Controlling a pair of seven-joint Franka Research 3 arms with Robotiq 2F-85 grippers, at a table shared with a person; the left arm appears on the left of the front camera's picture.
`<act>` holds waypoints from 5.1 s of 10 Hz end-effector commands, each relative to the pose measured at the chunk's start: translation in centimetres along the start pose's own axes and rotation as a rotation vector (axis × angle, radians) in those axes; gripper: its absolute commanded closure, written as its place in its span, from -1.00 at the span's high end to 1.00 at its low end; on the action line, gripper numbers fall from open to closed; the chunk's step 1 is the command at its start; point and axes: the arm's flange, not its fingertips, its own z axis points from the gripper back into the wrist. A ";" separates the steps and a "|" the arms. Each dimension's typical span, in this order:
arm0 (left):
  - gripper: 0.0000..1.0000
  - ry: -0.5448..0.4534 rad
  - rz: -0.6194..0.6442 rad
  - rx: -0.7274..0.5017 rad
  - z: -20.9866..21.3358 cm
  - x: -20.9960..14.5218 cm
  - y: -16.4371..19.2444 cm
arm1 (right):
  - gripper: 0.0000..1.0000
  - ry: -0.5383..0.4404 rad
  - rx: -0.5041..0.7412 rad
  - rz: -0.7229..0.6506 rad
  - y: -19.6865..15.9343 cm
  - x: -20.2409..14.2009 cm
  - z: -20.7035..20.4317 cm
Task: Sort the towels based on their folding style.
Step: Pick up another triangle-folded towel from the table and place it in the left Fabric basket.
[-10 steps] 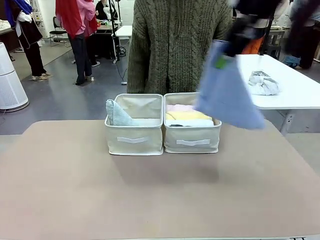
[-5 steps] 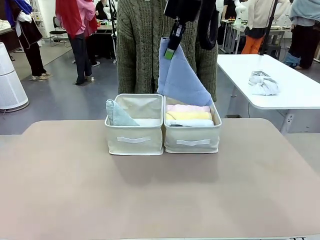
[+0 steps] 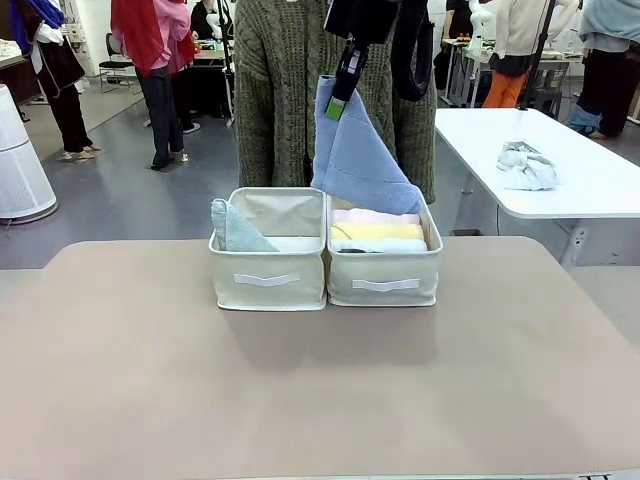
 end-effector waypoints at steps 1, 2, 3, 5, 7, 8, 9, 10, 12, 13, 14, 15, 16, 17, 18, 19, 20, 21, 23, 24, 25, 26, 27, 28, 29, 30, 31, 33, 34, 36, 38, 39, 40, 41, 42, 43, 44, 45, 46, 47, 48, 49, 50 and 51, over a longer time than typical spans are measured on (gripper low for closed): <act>1.00 0.009 0.004 0.010 -0.2 0.1 -0.2 | -0.65 0.000 -0.002 0.011 0.4 -0.3 0.3; 1.00 0.009 0.004 0.010 -0.2 0.1 -0.2 | -0.65 0.000 -0.002 0.011 0.4 -0.3 0.3; 1.00 0.009 0.004 0.010 -0.2 0.1 -0.2 | -0.65 0.000 -0.002 0.011 0.4 -0.3 0.3; 1.00 0.009 0.004 0.010 -0.2 0.1 -0.2 | -0.65 -0.010 -0.006 0.033 -0.9 1.5 -0.3; 1.00 0.009 0.004 0.010 -0.2 0.1 -0.2 | -0.65 0.000 -0.014 0.089 -2.6 4.5 -1.6; 1.00 0.009 0.004 0.010 -0.2 0.1 -0.2 | -0.65 -0.017 -0.010 0.109 -3.6 5.6 -2.5; 1.00 0.009 0.004 0.010 -0.2 0.1 -0.2 | -0.65 -0.040 -0.018 0.132 -4.4 6.8 -3.4; 1.00 0.009 0.004 0.010 -0.2 0.1 -0.2 | -0.65 -0.064 -0.028 0.148 -5.3 8.1 -4.4; 1.00 0.009 0.004 0.010 -0.2 0.1 -0.2 | -0.65 -0.105 -0.007 0.203 -6.8 11.5 -6.6; 1.00 0.009 0.004 0.010 -0.2 0.1 -0.2 | -0.65 -0.116 -0.008 0.231 -7.2 13.0 -7.5; 1.00 0.009 0.004 0.010 -0.2 0.1 -0.2 | -0.65 -0.130 -0.004 0.248 -7.5 13.9 -8.5; 1.00 0.009 0.004 0.010 -0.2 0.1 -0.2 | -0.65 -0.150 -0.012 0.250 -7.7 14.1 -9.5; 1.00 0.009 0.004 0.010 -0.2 0.1 -0.2 | -0.65 -0.141 -0.009 0.246 -7.8 14.1 -10.3; 1.00 0.009 0.004 0.010 -0.2 0.1 -0.2 | -0.65 -0.121 0.008 0.236 -7.9 13.9 -10.7; 1.00 0.009 0.004 0.010 -0.2 0.1 -0.2 | -0.65 -0.097 0.008 0.237 -7.6 14.0 -10.5; 1.00 0.009 0.004 0.010 -0.2 0.1 -0.2 | -0.65 -0.154 0.011 0.230 -5.2 11.8 -11.8; 1.00 0.009 0.004 0.010 -0.2 0.1 -0.2 | -0.65 -0.154 0.011 0.230 -5.2 11.8 -11.8; 1.00 0.009 0.004 0.010 -0.2 0.1 -0.2 | -0.65 -0.154 0.011 0.230 -5.2 11.8 -11.8; 1.00 0.009 0.004 0.010 -0.2 0.1 -0.2 | -0.65 -0.142 0.021 0.230 -5.3 11.6 -12.1; 1.00 0.009 0.004 0.010 -0.2 0.1 -0.2 | -0.65 -0.150 0.008 0.226 -5.6 11.0 -12.3; 1.00 0.009 0.004 0.010 -0.2 0.1 -0.2 | -0.65 -0.162 0.023 0.243 -5.8 10.6 -12.9; 1.00 0.009 0.004 0.010 -0.2 0.1 -0.2 | -0.65 -0.175 0.023 0.236 -6.3 10.4 -13.6; 1.00 0.009 0.004 0.010 -0.2 0.1 -0.2 | -0.65 -0.187 0.026 0.239 -6.6 10.1 -14.1; 1.00 0.009 0.004 0.010 -0.2 0.1 -0.2 | -0.65 -0.202 0.026 0.240 -6.9 10.0 -14.6; 1.00 0.009 0.004 0.010 -0.2 0.1 -0.2 | -0.65 -0.205 0.027 0.248 -7.0 10.1 -14.8; 1.00 0.009 0.004 0.010 -0.2 0.1 -0.2 | -0.65 -0.209 0.019 0.261 -7.0 10.3 -15.0; 1.00 0.009 0.004 0.010 -0.2 0.1 -0.2 | -0.65 -0.216 0.019 0.262 -7.3 10.4 -15.3; 1.00 0.009 0.004 0.010 -0.2 0.1 -0.2 | -0.65 -0.227 0.052 0.259 -7.8 10.3 -16.6; 1.00 0.009 0.004 0.010 -0.2 0.1 -0.2 | -0.65 -0.210 0.081 0.263 -7.9 10.3 -17.2; 1.00 0.009 0.004 0.010 -0.2 0.1 -0.2 | -0.65 -0.190 0.118 0.269 -7.7 10.2 -18.0; 1.00 0.009 0.004 0.010 -0.2 0.1 -0.2 | -0.65 -0.177 0.171 0.290 -7.2 10.4 -18.8; 1.00 0.009 0.004 0.010 -0.2 0.1 -0.2 | -0.65 -0.160 0.184 0.289 -7.0 10.4 -19.3; 1.00 0.009 0.004 0.010 -0.2 0.1 -0.2 | -0.65 -0.150 0.208 0.293 -6.9 10.3 -19.9; 1.00 0.009 0.004 0.010 -0.2 0.1 -0.2 | -0.65 -0.135 0.226 0.298 -6.8 10.3 -20.4; 1.00 0.009 0.004 0.010 -0.2 0.1 -0.2 | -0.65 -0.131 0.230 0.297 -6.8 10.2 -20.7; 1.00 0.009 0.004 0.010 -0.2 0.1 -0.2 | -0.65 -0.127 0.231 0.290 -6.9 10.2 -21.1; 1.00 0.009 0.004 0.010 -0.2 0.1 -0.2 | -0.65 -0.141 0.222 0.281 -7.1 10.0 -21.4; 1.00 0.009 0.004 0.010 -0.2 0.1 -0.2 | -0.65 -0.153 0.208 0.278 -7.2 9.9 -21.6; 1.00 0.009 0.004 0.010 -0.2 0.1 -0.2 | -0.65 -0.157 0.209 0.275 -7.3 9.8 -21.8; 1.00 0.009 0.004 0.010 -0.2 0.1 -0.2 | -0.65 -0.156 0.213 0.273 -7.3 9.7 -22.1; 1.00 0.009 0.004 0.010 -0.2 0.1 -0.2 | -0.65 -0.150 0.224 0.274 -7.2 9.7 -22.6; 1.00 0.009 0.004 0.010 -0.2 0.1 -0.2 | -0.65 -0.140 0.232 0.274 -7.1 9.7 -23.1; 1.00 0.009 0.004 0.010 -0.2 0.1 -0.2 | -0.65 -0.136 0.240 0.274 -7.1 9.6 -23.7; 1.00 0.009 0.004 0.010 -0.2 0.1 -0.2 | -0.65 -0.127 0.248 0.276 -7.0 9.6 -24.5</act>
